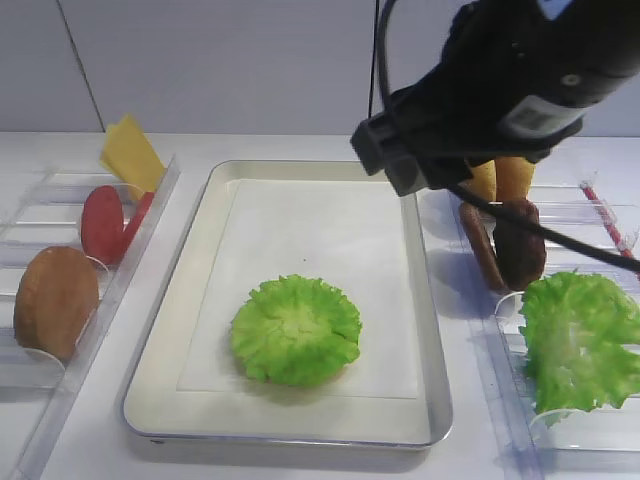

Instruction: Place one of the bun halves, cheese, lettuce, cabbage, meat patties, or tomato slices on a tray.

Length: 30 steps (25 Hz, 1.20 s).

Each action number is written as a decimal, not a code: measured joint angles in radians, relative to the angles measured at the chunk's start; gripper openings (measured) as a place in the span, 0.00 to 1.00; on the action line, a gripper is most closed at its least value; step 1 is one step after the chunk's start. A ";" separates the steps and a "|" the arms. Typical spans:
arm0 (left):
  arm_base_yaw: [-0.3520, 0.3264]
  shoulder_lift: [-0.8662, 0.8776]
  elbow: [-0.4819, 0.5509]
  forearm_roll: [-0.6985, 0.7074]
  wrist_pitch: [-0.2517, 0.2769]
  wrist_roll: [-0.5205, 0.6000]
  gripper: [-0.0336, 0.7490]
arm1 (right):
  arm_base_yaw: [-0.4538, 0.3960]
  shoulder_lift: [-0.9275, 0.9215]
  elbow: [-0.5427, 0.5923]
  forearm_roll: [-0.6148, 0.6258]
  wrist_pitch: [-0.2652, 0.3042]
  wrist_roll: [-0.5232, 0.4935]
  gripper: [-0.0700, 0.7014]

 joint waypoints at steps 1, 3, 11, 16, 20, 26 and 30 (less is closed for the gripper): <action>0.000 0.000 0.000 0.000 0.000 0.000 0.57 | 0.000 -0.032 0.011 0.000 0.000 -0.011 0.71; 0.000 0.000 0.000 0.000 0.000 0.000 0.57 | 0.000 -0.093 0.033 0.000 0.000 -0.029 0.71; 0.000 0.000 0.000 0.000 0.000 0.000 0.57 | 0.000 -0.346 0.234 0.000 0.005 -0.040 0.71; 0.000 0.000 0.000 0.000 0.000 0.000 0.57 | 0.000 -0.511 0.390 0.000 0.022 -0.040 0.71; 0.000 0.000 0.000 0.000 0.000 0.000 0.57 | 0.000 -0.640 0.456 0.000 0.062 -0.040 0.71; 0.000 0.000 0.000 0.000 0.000 0.000 0.57 | 0.000 -0.825 0.536 0.044 0.086 -0.078 0.71; 0.000 0.000 0.000 0.000 0.000 0.000 0.57 | 0.000 -0.934 0.605 0.097 0.092 -0.139 0.71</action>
